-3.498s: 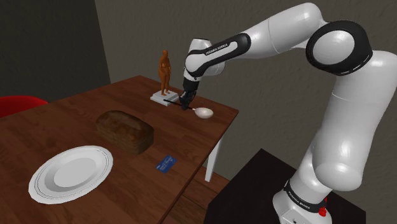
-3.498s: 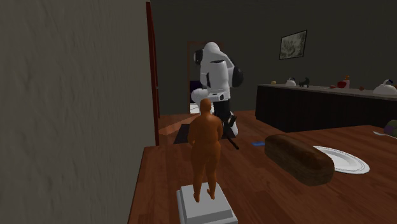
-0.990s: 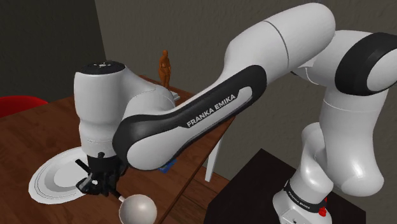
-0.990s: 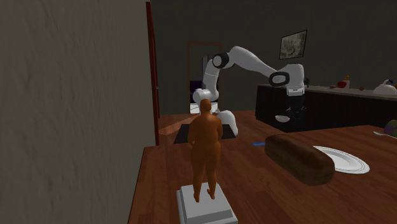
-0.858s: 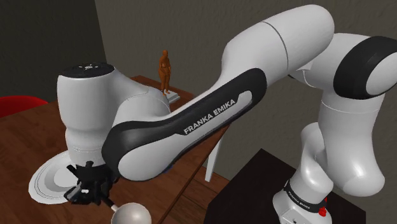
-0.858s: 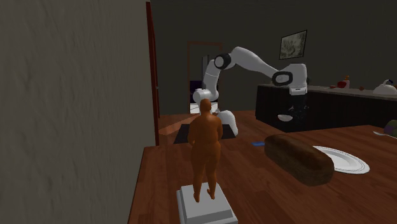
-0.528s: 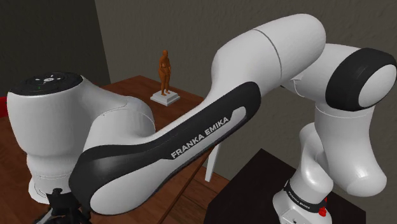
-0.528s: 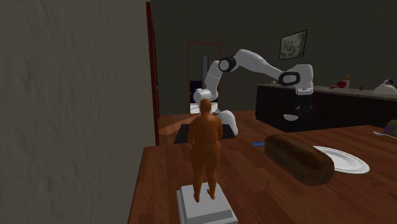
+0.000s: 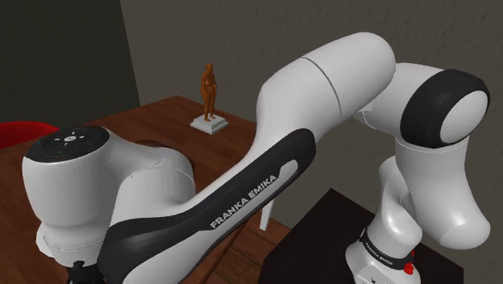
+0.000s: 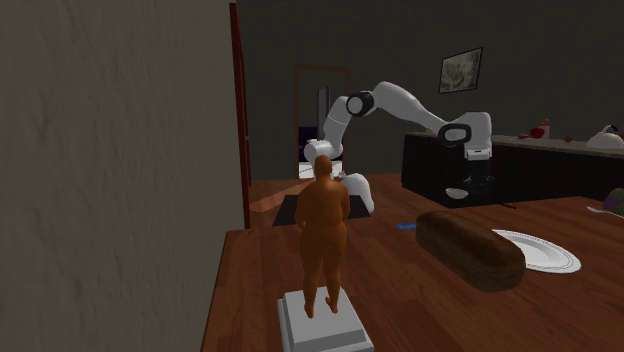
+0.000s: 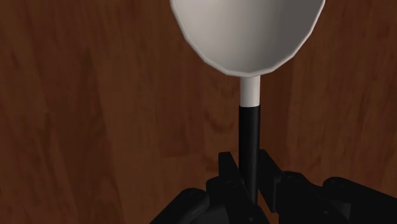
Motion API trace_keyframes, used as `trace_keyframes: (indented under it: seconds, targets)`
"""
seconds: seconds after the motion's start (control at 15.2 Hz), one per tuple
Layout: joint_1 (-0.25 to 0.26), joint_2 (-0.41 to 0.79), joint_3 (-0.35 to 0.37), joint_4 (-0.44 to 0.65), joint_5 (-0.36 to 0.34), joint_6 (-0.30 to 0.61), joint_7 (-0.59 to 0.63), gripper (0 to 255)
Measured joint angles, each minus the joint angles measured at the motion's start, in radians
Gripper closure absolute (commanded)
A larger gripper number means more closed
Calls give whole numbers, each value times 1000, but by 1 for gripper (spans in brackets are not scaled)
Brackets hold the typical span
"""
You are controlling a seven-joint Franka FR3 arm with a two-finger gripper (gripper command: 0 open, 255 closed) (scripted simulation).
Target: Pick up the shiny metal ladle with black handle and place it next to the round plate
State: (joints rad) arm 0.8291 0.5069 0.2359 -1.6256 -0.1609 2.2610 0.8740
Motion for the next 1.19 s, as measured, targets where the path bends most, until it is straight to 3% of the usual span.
trace_keyframes:
  seconds: [0.66, 1.12, 1.19]
  targets:
    - [7, 62, -14, -44, -22, 105, 15, 255]
    - [9, 72, -16, -42, -24, 114, 17, 255]
    - [9, 73, -16, -42, -24, 114, 17, 0]
